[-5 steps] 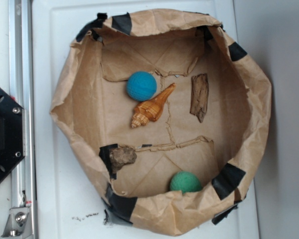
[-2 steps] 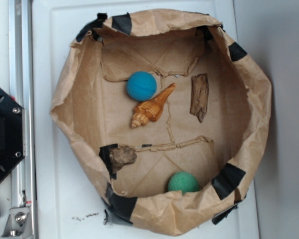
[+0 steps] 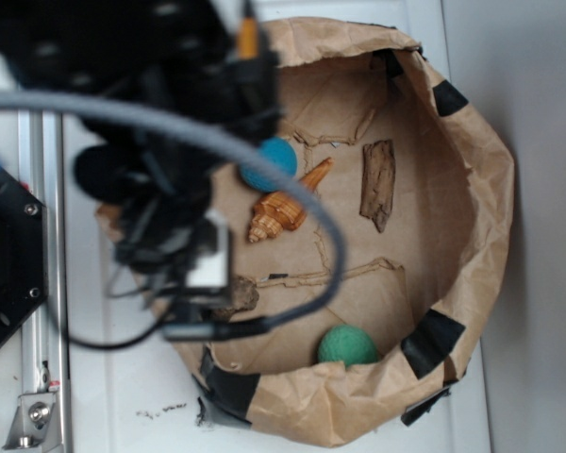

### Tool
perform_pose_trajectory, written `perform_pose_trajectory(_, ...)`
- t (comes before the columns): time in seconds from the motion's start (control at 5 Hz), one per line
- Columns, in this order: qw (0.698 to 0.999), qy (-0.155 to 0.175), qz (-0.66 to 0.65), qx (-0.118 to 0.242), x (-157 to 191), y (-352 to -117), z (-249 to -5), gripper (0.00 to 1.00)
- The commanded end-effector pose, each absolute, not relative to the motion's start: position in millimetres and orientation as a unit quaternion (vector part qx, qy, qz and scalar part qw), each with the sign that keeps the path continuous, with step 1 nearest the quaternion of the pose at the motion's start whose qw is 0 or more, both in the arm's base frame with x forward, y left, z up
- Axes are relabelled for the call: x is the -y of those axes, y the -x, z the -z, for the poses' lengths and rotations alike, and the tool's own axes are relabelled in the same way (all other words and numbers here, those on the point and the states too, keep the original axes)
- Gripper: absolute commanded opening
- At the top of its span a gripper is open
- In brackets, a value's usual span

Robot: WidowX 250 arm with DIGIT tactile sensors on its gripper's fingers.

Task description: Grab the green ball.

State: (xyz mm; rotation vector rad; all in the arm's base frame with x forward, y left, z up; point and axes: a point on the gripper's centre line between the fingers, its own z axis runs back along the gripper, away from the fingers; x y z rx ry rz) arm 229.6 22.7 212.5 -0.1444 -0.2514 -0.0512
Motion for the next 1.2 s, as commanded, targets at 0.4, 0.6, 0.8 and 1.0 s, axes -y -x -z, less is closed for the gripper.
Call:
perform_pose_trajectory(0.4, 0.955, 0.069, 0.253, 0.136, -16.2, -244.5, -221.0, 1.0)
perform_pose_trajectory(0.6, 0.955, 0.069, 0.253, 0.136, -16.2, -244.5, -221.0, 1.0)
perform_pose_trajectory(0.8, 0.955, 0.069, 0.253, 0.136, -16.2, -244.5, -221.0, 1.0)
perform_pose_trajectory(1.0, 0.949, 0.043, 0.275, 0.145, -24.7, -263.5, -198.6, 1.0)
